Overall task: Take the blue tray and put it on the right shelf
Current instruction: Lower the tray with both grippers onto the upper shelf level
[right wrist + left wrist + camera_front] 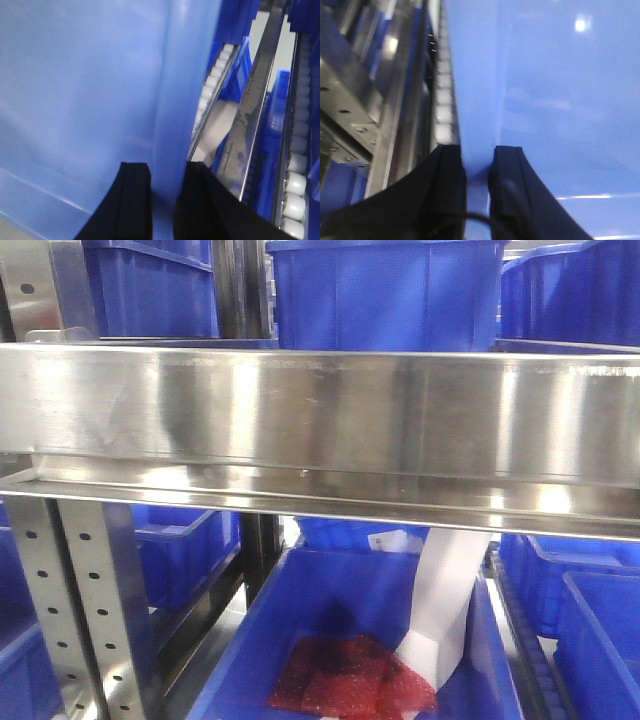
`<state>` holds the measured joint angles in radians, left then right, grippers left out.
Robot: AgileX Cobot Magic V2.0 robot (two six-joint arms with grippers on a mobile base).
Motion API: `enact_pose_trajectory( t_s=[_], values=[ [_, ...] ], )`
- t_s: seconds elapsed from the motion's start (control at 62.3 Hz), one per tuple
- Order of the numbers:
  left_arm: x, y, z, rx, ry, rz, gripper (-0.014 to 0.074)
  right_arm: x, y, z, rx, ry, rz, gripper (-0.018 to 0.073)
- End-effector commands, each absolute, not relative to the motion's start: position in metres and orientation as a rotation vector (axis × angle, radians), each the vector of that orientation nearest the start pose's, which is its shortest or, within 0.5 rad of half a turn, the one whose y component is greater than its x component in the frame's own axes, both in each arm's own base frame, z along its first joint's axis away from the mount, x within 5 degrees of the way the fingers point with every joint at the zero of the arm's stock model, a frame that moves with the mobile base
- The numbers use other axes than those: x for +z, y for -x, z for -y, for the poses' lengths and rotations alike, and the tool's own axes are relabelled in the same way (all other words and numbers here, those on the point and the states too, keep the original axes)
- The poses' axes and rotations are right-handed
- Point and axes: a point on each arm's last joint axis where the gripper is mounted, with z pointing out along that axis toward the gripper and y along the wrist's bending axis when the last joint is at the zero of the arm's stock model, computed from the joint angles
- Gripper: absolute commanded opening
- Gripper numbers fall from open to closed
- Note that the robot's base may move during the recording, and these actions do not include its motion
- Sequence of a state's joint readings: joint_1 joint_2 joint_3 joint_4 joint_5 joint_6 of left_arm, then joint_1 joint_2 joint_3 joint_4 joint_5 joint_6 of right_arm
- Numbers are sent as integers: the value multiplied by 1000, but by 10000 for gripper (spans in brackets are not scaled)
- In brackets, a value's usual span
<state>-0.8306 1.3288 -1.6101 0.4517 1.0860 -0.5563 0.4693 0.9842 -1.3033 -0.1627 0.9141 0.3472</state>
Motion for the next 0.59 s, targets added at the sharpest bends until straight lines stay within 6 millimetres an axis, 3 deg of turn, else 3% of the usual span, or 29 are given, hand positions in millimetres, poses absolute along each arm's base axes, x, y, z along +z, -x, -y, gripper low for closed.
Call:
enact_pose_trajectory(
  t_s=[0.0, 0.209, 0.417, 0.578],
  values=[
    [485, -215, 174, -338, -289, -2025, -48, 477, -183, -87, 393, 173, -2003, 59],
    [468, -263, 171, -413, -209, -2096, -48, 467, -226, -105, 341, 168, -2125, 59],
    [434, -304, 173, -517, -205, -2208, -48, 440, -265, -102, 273, 98, -2233, 59],
    [413, -326, 173, -497, -175, -2257, -48, 420, -289, -101, 247, 65, -2289, 59]
  ],
)
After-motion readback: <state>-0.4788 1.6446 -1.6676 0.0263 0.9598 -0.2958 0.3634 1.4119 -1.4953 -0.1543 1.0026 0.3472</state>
